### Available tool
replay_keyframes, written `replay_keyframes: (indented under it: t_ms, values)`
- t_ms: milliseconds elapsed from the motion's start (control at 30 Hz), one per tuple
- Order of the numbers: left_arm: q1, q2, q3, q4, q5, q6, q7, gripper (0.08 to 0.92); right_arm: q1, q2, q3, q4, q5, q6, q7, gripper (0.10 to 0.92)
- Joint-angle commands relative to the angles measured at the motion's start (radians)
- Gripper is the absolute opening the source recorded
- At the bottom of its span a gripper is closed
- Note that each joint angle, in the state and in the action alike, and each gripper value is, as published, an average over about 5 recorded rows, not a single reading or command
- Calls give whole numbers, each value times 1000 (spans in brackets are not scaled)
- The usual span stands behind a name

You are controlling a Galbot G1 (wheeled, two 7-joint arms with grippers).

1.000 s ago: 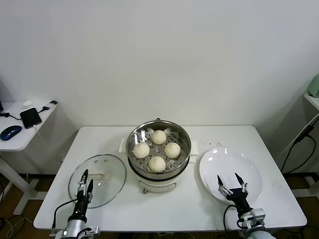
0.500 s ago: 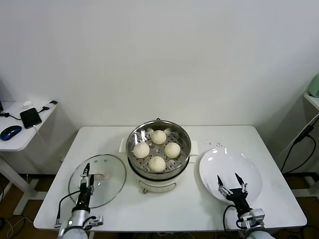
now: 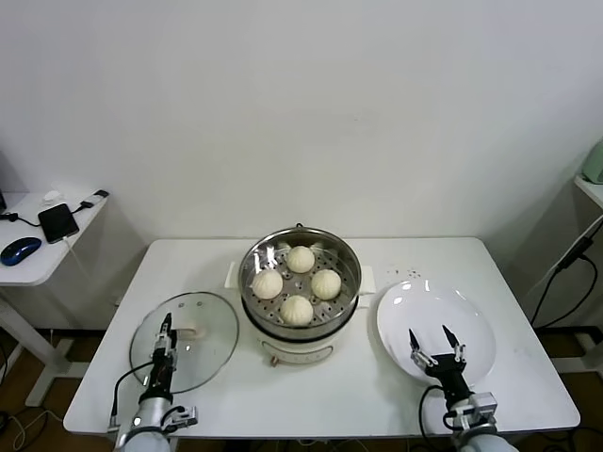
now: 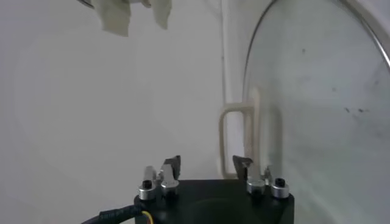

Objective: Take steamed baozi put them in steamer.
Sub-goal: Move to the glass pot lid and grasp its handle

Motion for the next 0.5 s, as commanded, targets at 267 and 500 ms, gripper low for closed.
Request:
replay_keyframes:
  t_ms: [267,500]
  values:
    - [-41,-11,-5,61,-6,17,-18,305,19,15,-3,2,-17,-2,6,823]
    - [-28,-14,-14,13,-29,4,-22,143,22,15,-4,1,-16,-2,7,823]
